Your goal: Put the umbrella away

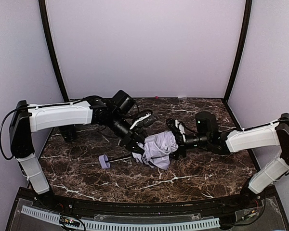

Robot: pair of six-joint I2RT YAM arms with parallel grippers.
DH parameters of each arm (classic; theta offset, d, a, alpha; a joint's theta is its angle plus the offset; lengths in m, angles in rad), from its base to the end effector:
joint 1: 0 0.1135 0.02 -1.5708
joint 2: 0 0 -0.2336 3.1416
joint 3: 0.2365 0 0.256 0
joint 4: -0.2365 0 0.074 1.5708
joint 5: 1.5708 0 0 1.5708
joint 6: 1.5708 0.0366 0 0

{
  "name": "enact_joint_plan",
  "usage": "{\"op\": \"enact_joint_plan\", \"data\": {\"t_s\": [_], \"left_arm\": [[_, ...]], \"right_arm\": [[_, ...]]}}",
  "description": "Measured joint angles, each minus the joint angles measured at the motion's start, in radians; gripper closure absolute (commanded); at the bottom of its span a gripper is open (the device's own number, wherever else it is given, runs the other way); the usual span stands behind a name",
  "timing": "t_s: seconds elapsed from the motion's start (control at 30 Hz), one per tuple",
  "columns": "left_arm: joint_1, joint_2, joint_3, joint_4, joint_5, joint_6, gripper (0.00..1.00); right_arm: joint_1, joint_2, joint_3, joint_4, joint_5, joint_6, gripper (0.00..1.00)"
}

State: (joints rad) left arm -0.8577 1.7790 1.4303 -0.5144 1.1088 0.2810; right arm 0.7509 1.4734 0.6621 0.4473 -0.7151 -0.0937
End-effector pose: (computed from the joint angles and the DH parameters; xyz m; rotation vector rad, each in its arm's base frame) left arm 0.2247 -0.3099 0.2448 1.6841 1.6547 -1.6080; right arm 0.2082 0.2271 0.1706 -1.2521 1.5666 1.1187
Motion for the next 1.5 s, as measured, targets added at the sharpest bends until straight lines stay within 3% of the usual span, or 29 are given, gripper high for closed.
{"op": "enact_joint_plan", "data": {"t_s": [0.23, 0.63, 0.67, 0.7, 0.77, 0.83, 0.87, 0.9, 0.97, 1.23, 1.3, 1.4, 1.5], "left_arm": [[0.037, -0.074, -0.036, -0.013, -0.108, 0.008, 1.0], [0.037, -0.122, -0.081, -0.009, -0.094, 0.089, 1.0], [0.037, -0.127, -0.081, -0.016, -0.088, 0.113, 1.0], [0.037, -0.132, -0.081, -0.018, -0.079, 0.132, 1.0], [0.037, -0.145, -0.081, -0.018, -0.061, 0.164, 1.0], [0.037, -0.153, -0.079, -0.019, -0.048, 0.181, 1.0], [0.037, -0.154, -0.077, -0.019, -0.045, 0.188, 1.0], [0.037, -0.154, -0.074, -0.019, -0.043, 0.194, 1.0], [0.035, -0.154, -0.072, -0.019, -0.043, 0.204, 1.0], [0.035, -0.154, -0.072, -0.019, -0.042, 0.214, 1.0], [0.035, -0.154, -0.072, -0.019, -0.041, 0.216, 1.0], [0.035, -0.155, -0.072, -0.019, -0.039, 0.217, 1.0], [0.035, -0.157, -0.072, -0.019, -0.033, 0.224, 1.0]], "right_arm": [[-0.109, -0.021, -0.018, -0.002, 0.004, 0.0, 0.28], [-0.103, -0.122, -0.047, -0.071, 0.005, -0.002, 0.28], [-0.095, -0.15, -0.068, -0.055, 0.005, -0.002, 0.07], [-0.087, -0.172, -0.081, -0.045, 0.003, -0.002, 0.01], [-0.067, -0.195, -0.087, -0.035, 0.038, 0.005, 0.0], [-0.047, -0.198, -0.083, -0.023, 0.051, -0.023, 0.11], [-0.039, -0.197, -0.079, -0.026, 0.055, -0.039, 0.26], [-0.029, -0.195, -0.072, -0.034, 0.058, -0.056, 0.57], [-0.007, -0.19, -0.051, -0.059, 0.06, -0.088, 1.0], [0.073, -0.183, 0.013, -0.114, 0.045, -0.152, 1.0], [0.073, -0.19, 0.011, -0.109, 0.061, -0.152, 0.94], [0.073, -0.203, 0.006, -0.104, 0.068, -0.149, 0.39], [0.073, -0.201, 0.007, -0.111, 0.072, -0.137, 0.2]]}}
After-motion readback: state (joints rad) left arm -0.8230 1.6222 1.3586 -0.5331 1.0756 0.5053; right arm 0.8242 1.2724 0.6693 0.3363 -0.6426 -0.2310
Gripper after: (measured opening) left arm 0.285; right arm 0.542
